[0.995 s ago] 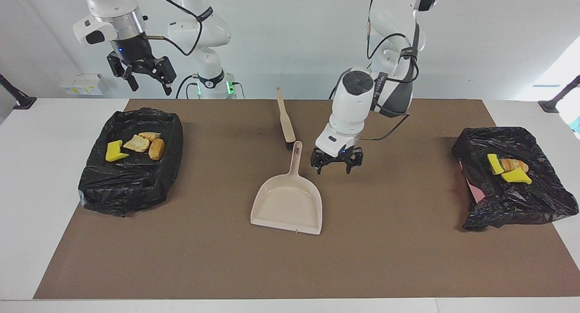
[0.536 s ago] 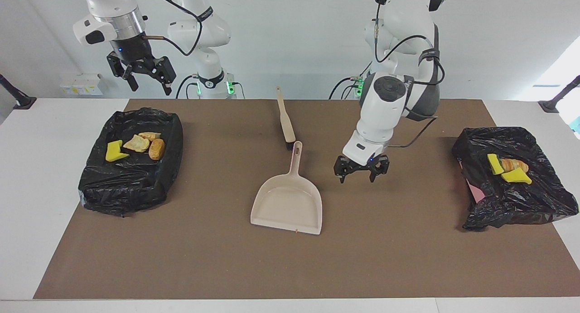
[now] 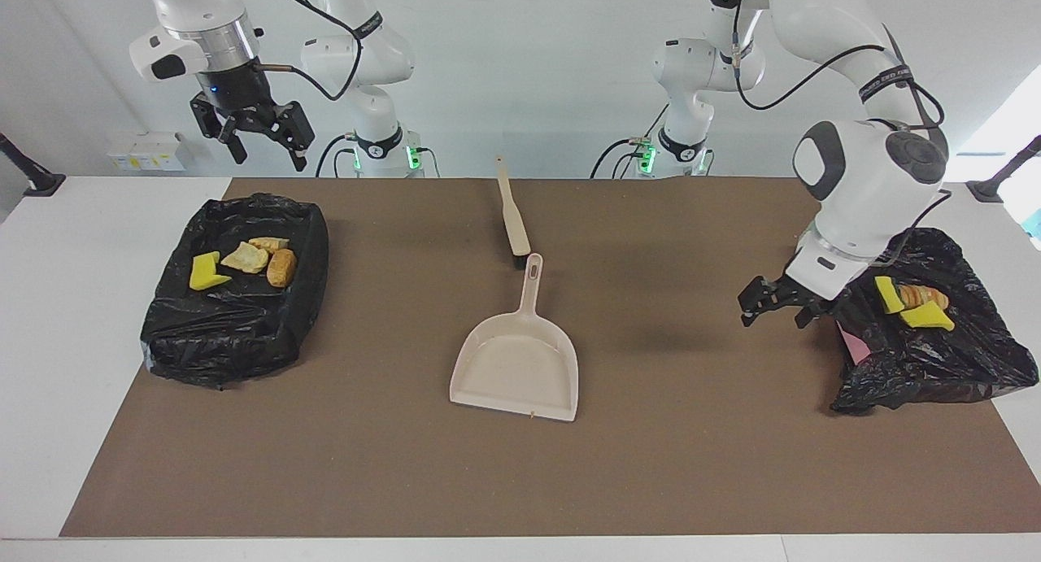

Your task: Sweep and dump trash in bin

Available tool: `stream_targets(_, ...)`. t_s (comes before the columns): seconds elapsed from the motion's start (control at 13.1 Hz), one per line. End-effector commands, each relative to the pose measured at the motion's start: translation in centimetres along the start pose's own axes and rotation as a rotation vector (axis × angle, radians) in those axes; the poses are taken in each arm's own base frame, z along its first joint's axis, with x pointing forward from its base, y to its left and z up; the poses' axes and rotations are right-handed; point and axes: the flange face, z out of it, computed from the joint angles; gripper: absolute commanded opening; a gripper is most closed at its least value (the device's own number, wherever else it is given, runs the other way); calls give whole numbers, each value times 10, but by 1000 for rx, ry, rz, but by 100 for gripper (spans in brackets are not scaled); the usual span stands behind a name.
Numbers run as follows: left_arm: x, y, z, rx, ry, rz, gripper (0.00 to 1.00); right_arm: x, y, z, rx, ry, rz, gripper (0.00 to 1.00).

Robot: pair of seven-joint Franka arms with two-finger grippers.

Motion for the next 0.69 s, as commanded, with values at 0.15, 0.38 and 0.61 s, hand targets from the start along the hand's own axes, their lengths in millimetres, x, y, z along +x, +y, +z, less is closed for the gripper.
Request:
stream_targets(0.15, -24, -6, -49, 1, -20, 12, 100, -4, 4, 1, 1, -1, 2, 100)
stream_targets(0.38, -46, -3, -88, 61, -42, 43, 100, -4, 4, 1, 1, -1, 1, 100)
stream_targets(0.61, -75, -2, -120, 78, -83, 67, 100, -4, 4, 1, 1, -1, 2, 100)
